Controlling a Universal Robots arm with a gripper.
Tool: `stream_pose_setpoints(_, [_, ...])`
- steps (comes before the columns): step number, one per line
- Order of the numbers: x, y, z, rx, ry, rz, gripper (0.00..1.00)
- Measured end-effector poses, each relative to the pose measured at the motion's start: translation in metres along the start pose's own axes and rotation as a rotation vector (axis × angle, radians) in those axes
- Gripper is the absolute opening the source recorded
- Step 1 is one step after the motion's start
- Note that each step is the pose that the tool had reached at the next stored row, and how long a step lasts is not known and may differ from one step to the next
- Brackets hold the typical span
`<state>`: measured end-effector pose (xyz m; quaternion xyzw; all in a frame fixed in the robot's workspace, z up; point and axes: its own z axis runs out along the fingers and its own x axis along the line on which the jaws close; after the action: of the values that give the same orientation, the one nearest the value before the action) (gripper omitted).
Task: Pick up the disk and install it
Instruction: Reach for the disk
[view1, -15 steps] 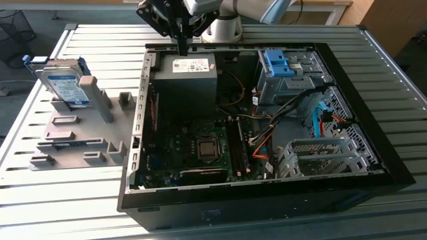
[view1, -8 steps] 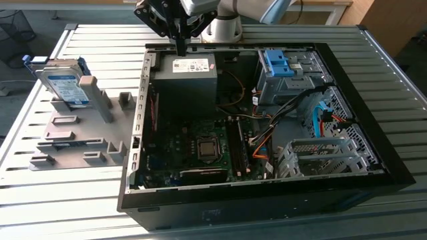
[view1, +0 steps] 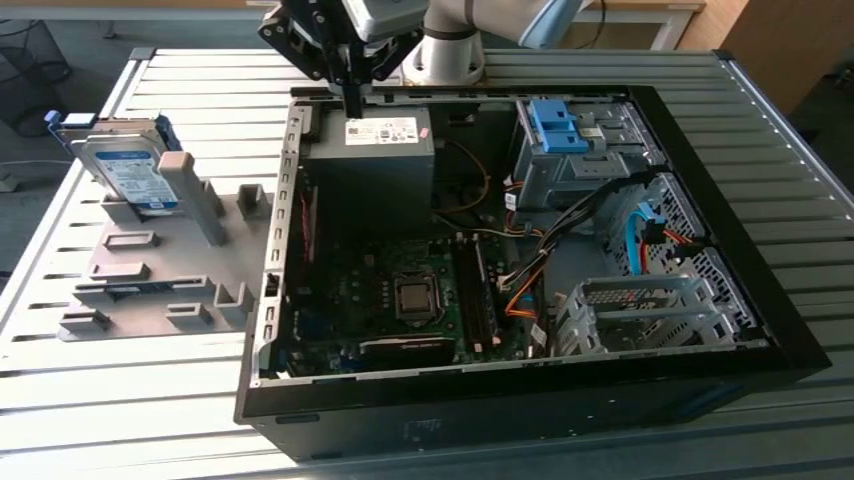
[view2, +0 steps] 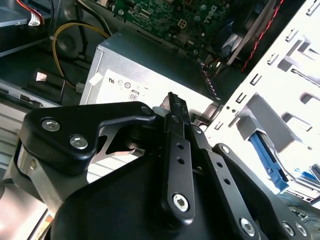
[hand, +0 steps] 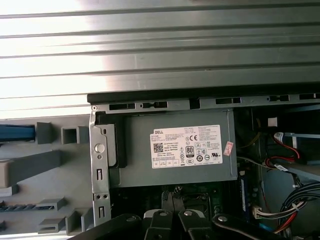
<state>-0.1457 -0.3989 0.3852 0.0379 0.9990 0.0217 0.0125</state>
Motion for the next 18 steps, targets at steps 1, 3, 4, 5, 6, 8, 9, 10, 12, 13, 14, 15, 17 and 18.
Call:
stream_pose_setpoints(1, [0.0003, 0.0, 0.0, 0.0001, 0.0, 0.0, 0.11])
stream_pose_setpoints(3, [0.0011, -0.0001, 0.0001, 0.0, 0.0001, 0.0, 0.11])
stream_pose_setpoints(4, [0.0015, -0.0001, 0.0001, 0.0, 0.0, 0.0, 0.11])
stream_pose_setpoints(5, [0.0019, -0.0001, 0.0002, 0.0, 0.0, 0.0, 0.11])
stream_pose_setpoints(6, [0.0022, -0.0002, 0.0003, 0.0, 0.0, 0.0, 0.11])
stream_pose_setpoints(8, [0.0028, -0.0002, 0.0004, 0.0001, 0.0, 0.0, 0.11])
stream_pose_setpoints(9, [0.0032, -0.0003, 0.0005, 0.0001, 0.0001, 0.0, 0.11])
stream_pose_setpoints(10, [0.0035, -0.0003, 0.0006, 0.0001, 0.0, 0.0, 0.11])
stream_pose_setpoints(12, [0.0044, -0.0004, 0.0007, 0.0001, 0.0, 0.0, 0.11])
stream_pose_setpoints(13, [0.0048, -0.0004, 0.0008, 0.0, 0.0, 0.0, 0.11])
stream_pose_setpoints(14, [0.0053, -0.0004, 0.0009, 0.0001, 0.0, 0.0, 0.11])
stream_pose_setpoints(15, [0.0058, -0.0005, 0.0009, 0.0001, 0.0, 0.0, 0.11])
stream_pose_setpoints(17, [0.0068, -0.0006, 0.0011, 0.0001, 0.0, 0.0, 0.11])
stream_pose_setpoints(18, [0.0073, -0.0006, 0.0012, 0.0001, 0.0, 0.0, 0.11])
